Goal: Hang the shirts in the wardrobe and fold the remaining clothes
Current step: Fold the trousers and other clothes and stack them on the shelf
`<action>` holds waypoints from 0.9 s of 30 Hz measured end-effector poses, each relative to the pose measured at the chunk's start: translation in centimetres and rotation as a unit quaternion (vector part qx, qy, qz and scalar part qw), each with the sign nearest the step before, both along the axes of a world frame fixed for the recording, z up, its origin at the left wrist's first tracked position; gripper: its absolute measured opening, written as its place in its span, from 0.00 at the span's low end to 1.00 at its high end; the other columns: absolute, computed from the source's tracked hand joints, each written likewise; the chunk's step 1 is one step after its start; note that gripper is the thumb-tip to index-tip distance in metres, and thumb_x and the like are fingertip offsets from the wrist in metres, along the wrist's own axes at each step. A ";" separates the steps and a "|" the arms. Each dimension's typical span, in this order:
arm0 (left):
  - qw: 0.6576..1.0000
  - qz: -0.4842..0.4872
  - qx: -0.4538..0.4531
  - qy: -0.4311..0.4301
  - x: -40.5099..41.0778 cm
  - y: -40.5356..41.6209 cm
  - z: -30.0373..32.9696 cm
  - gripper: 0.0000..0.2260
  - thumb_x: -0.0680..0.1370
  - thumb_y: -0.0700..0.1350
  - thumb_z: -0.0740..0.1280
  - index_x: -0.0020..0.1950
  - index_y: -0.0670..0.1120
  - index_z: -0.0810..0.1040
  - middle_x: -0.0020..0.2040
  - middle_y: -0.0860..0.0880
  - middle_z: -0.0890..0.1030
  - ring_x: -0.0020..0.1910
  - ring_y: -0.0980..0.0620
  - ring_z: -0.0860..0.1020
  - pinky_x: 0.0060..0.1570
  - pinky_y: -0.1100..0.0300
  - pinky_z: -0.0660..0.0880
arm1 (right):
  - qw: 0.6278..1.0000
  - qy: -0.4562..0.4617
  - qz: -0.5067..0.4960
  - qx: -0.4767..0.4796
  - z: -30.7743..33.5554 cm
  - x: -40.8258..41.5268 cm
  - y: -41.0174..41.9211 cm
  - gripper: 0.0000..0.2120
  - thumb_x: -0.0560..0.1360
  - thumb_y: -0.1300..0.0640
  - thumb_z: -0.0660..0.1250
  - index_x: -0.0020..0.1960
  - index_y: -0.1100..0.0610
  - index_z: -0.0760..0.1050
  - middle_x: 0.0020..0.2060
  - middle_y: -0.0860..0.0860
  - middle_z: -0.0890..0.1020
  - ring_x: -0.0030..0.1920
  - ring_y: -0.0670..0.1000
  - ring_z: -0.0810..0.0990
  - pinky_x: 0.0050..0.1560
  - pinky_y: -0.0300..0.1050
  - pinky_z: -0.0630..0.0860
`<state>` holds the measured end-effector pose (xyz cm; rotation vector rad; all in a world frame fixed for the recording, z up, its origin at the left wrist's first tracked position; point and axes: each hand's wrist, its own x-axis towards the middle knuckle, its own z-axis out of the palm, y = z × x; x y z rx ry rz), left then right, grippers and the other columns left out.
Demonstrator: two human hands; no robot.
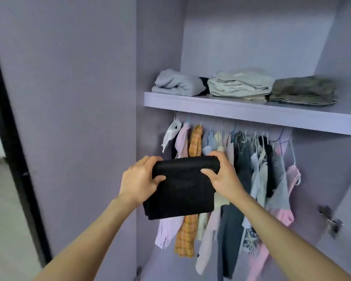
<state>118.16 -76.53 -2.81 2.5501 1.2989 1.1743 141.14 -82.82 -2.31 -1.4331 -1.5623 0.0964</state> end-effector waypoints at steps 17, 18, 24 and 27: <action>0.939 -0.078 0.295 -0.158 18.6 8.3 27.1 0.19 0.75 0.50 0.68 0.65 0.50 0.70 0.58 0.52 0.74 0.53 0.48 0.76 0.45 0.54 0.72 | 0.941 -0.029 -0.110 0.319 26.2 14.3 3.9 0.15 0.77 0.58 0.64 0.54 0.44 0.60 0.44 0.38 0.73 0.45 0.36 0.74 0.40 0.27 0.69; 0.935 -0.070 0.312 -0.155 19.4 9.4 28.5 0.19 0.75 0.50 0.68 0.65 0.50 0.70 0.58 0.51 0.74 0.53 0.48 0.76 0.45 0.54 0.72 | 0.936 -0.039 -0.108 0.334 27.7 14.9 5.2 0.15 0.77 0.58 0.64 0.54 0.44 0.60 0.44 0.39 0.72 0.45 0.38 0.74 0.40 0.29 0.69; 0.927 -0.026 0.350 -0.133 21.5 16.0 33.6 0.20 0.76 0.50 0.66 0.67 0.49 0.67 0.60 0.50 0.73 0.55 0.48 0.74 0.46 0.55 0.70 | 0.919 -0.068 -0.120 0.370 32.3 16.8 12.5 0.11 0.78 0.59 0.61 0.57 0.51 0.62 0.50 0.48 0.73 0.49 0.52 0.74 0.46 0.49 0.73; 0.924 -0.015 0.358 -0.132 22.3 19.8 35.6 0.21 0.77 0.49 0.66 0.67 0.48 0.66 0.60 0.49 0.72 0.56 0.47 0.74 0.46 0.55 0.69 | 0.910 -0.082 -0.129 0.385 34.4 17.3 16.3 0.11 0.78 0.60 0.61 0.59 0.54 0.63 0.49 0.50 0.74 0.47 0.52 0.73 0.43 0.47 0.71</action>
